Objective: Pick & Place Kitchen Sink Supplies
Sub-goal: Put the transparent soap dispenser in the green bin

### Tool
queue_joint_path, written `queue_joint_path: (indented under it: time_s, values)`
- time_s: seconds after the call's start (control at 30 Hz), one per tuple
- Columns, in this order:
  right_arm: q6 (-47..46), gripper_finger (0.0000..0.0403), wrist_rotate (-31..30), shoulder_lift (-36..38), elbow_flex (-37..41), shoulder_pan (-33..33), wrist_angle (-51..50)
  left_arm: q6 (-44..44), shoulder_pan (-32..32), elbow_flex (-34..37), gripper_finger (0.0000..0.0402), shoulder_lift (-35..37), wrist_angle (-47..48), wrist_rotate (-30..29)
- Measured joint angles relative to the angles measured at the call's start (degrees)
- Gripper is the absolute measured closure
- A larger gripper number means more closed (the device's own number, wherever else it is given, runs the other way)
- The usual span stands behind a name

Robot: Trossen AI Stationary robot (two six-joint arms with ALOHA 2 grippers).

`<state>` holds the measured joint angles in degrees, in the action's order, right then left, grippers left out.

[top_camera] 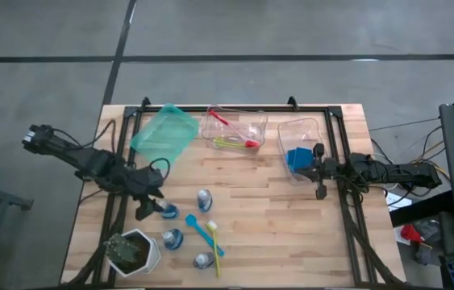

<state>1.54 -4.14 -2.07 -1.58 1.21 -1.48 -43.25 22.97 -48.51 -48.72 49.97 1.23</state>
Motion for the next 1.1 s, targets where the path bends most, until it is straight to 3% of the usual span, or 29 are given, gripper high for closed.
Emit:
queue_joint_path:
  time_s: [0.87, 1.1]
  values:
    - [0.0, 0.0394, 0.01, 0.04, 0.0, 0.0, 0.0, 1.34, 1.57, 0.02, 0.0151, -9.47, 1.66, 0.01]
    - [0.0, 0.0394, 0.01, 0.04, 0.0, 0.0, 0.0, 1.12, 1.57, 0.04, 0.0197, -9.48, 3.65, 0.29]
